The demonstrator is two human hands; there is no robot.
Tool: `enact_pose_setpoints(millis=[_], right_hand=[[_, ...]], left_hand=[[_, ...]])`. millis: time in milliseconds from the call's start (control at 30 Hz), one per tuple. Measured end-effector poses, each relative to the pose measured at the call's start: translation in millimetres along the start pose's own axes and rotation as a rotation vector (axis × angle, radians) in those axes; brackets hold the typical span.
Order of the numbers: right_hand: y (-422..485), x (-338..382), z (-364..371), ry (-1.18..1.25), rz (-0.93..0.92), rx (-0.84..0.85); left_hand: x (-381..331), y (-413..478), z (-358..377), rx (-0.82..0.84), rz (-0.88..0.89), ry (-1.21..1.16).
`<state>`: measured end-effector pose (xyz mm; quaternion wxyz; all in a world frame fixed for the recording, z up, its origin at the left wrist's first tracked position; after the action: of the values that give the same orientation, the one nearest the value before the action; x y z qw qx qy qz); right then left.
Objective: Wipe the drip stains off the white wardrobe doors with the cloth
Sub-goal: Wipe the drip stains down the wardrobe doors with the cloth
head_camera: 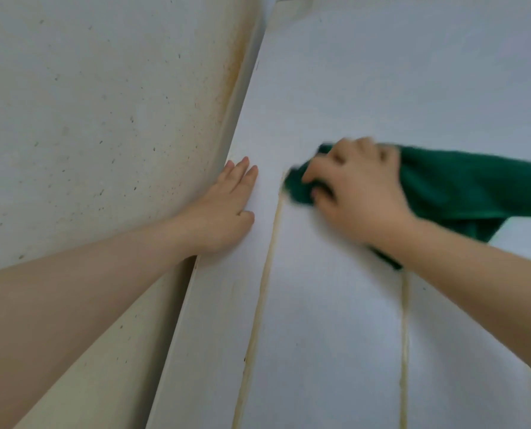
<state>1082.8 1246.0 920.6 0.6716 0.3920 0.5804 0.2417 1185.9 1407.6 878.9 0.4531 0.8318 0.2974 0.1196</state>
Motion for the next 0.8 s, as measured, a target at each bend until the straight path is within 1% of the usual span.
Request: enact_pose_setpoints(millis=[33, 67, 100, 133, 167, 200, 233, 267, 300, 333, 367, 400, 433, 500, 533, 567, 600, 633, 667, 700, 733, 767, 800], right_hand=[[-19.7, 15.3, 3.8, 0.065, -0.211, 0.012], [-34.6, 24.8, 6.2, 0.149, -0.396, 0.074], [-35.4, 24.0, 6.0, 0.185, -0.515, 0.13], [-23.2, 12.7, 2.8, 0.175, -0.58, 0.145], [-4.8, -0.1, -1.0, 0.099, -0.546, 0.11], [15.0, -15.1, -4.0, -0.012, -0.428, 0.043], [31.6, -29.4, -6.9, -0.12, -0.232, 0.007], [43.5, -39.5, -6.7, -0.158, -0.027, -0.005], [50.6, -45.1, -2.6, -0.144, 0.138, -0.026], [52.4, -41.0, -0.9, -0.118, 0.265, -0.043], [50.3, -30.7, 0.7, -0.113, 0.327, -0.033], [44.4, -19.8, 3.1, -0.119, 0.289, -0.036], [33.8, -9.0, 8.3, -0.086, 0.165, -0.053], [6.6, 15.7, 15.6, 0.062, -0.25, -0.023], [-4.9, 25.6, 15.8, 0.157, -0.435, 0.053], [-9.7, 27.9, 13.2, 0.185, -0.548, 0.111], [-4.9, 21.2, 11.6, 0.142, -0.59, 0.119], [7.3, 12.9, 10.1, 0.065, -0.551, 0.1], [24.3, 3.7, 7.0, -0.026, -0.419, 0.083], [39.6, -4.3, 4.6, -0.089, -0.207, 0.083], [51.0, -8.9, 7.4, -0.08, -0.027, 0.043], [54.3, -4.9, 11.7, -0.034, 0.108, 0.025], [46.8, 7.6, 13.0, 0.003, 0.182, 0.021]], left_hand=[[-0.5, 0.3, -0.2, 0.001, 0.002, -0.001], [0.0, 0.7, -0.3, 0.002, 0.006, 0.002], [0.9, 0.4, -0.7, 0.002, 0.01, 0.008], [0.9, -0.3, -1.2, 0.001, 0.011, 0.011], [0.7, -1.0, -1.7, 0.005, 0.011, 0.014], [0.6, -1.8, -1.2, 0.009, 0.008, 0.01], [0.3, -1.9, -0.4, 0.013, 0.006, 0.004], [0.7, -1.8, 0.9, 0.01, 0.006, -0.007], [1.2, -1.3, 1.7, 0.001, 0.008, -0.017], [1.9, -0.9, 2.6, -0.011, 0.011, -0.029], [2.7, -0.3, 2.9, -0.023, 0.014, -0.041], [3.0, 0.4, 3.2, -0.035, 0.015, -0.059], [3.5, 1.2, 2.6, -0.049, 0.019, -0.079], [5.0, 2.2, -0.6, -0.08, 0.035, -0.127], [5.8, 2.1, -2.6, -0.095, 0.041, -0.153], [6.5, 1.2, -4.1, -0.107, 0.044, -0.171], [6.7, 0.7, -5.1, -0.115, 0.047, -0.176], [6.6, 0.5, -5.1, -0.121, 0.049, -0.168], [6.4, 0.6, -4.9, -0.12, 0.05, -0.15], [6.4, 0.3, -3.9, -0.117, 0.05, -0.133], [6.5, -0.1, -3.7, -0.121, 0.052, -0.122], [7.3, -0.6, -2.8, -0.128, 0.053, -0.117], [6.9, -0.8, -2.7, -0.129, 0.059, -0.114]])
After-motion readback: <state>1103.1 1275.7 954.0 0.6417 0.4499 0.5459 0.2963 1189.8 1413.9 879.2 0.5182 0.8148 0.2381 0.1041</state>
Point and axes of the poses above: each hand's wrist, its own y-axis towards the middle knuckle, its own z-axis out of the palm, x = y × z, the point moved 1 cm from there along y, towards the middle knuckle
